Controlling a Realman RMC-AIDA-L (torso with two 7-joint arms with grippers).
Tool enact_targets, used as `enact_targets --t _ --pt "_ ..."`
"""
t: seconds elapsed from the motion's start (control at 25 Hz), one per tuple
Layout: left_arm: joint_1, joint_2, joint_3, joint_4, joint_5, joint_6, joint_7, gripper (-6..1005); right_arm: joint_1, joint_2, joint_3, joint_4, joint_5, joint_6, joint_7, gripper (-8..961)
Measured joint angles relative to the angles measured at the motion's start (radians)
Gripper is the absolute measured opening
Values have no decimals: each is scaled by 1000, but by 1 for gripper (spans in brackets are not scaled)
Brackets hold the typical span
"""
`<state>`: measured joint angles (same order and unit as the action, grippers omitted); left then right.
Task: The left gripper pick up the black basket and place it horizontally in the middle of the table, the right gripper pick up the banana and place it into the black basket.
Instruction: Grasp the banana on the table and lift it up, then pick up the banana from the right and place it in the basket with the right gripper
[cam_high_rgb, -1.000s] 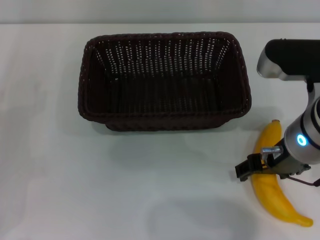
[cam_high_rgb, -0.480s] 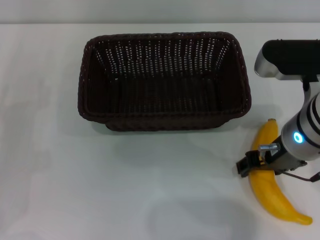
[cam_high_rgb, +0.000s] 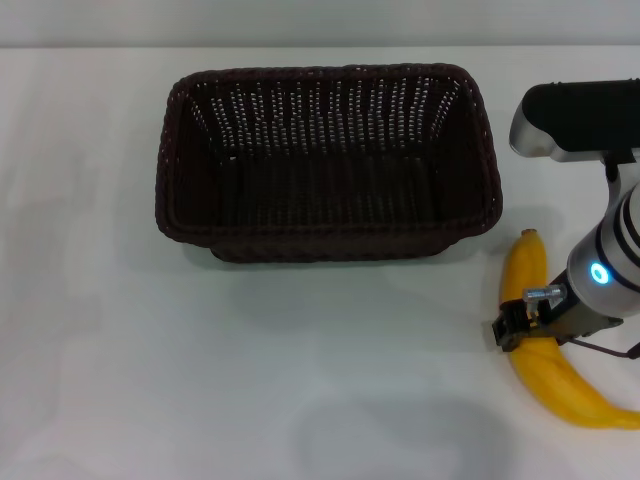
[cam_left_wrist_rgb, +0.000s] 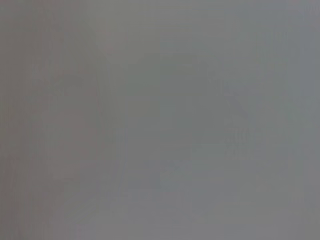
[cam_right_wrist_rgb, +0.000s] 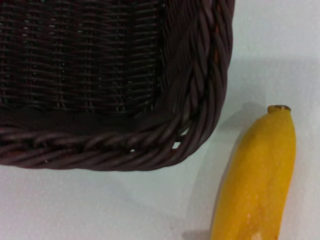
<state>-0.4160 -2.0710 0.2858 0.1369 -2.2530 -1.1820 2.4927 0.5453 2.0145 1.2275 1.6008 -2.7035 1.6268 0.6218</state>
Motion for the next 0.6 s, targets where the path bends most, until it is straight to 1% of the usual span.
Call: enact_targets --t 0.2,0.36,0.52,0.6 --pt "-1 0 -1 0 -1 1 0 766 -3 0 -5 11 -31 19 -15 544" --pt "-1 0 -1 0 -2 0 0 766 -16 -1 0 70 -76 57 -26 498" --pt "-1 0 -1 0 -2 -7 0 767 -48 -4 50 163 -176 133 -56 490" --pt "-1 0 -1 0 -2 -6 0 767 -58 -4 82 201 -218 139 -88 490"
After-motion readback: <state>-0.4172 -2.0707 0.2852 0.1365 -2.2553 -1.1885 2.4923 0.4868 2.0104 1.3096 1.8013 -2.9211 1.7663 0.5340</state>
